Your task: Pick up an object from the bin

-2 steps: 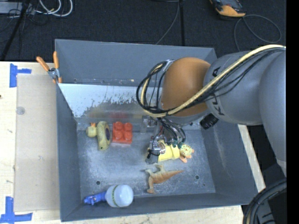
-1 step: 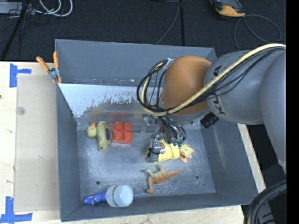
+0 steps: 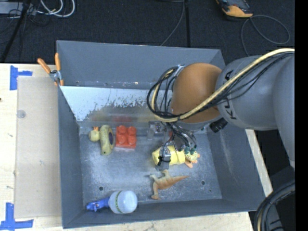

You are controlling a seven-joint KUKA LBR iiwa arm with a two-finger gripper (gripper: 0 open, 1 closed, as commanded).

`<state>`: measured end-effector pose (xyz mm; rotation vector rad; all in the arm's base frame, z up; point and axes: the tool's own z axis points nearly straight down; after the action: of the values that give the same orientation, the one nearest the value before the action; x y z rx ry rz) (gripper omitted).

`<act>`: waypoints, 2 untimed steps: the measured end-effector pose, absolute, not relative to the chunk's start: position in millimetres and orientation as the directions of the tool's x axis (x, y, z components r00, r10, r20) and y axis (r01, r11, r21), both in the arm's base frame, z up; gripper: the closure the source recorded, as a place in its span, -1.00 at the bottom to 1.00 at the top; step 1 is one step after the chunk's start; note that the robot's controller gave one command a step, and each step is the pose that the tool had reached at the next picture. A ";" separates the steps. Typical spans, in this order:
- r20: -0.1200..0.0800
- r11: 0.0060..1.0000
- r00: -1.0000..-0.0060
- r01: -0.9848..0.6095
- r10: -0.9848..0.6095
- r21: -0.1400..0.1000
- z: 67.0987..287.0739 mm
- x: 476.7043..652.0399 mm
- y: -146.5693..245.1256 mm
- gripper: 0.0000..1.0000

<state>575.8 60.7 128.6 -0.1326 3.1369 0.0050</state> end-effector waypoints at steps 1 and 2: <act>0.005 0.937 -0.937 -0.350 -0.350 0.001 103.1 561.2 24.4 -1.00; -0.001 0.920 -0.920 -0.391 -0.391 0.003 97.7 567.5 11.2 -1.00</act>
Offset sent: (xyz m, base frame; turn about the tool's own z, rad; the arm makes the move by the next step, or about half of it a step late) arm -0.0002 -0.0599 -0.0332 -0.2185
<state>567.5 11.2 97.7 -0.6270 3.0782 0.0045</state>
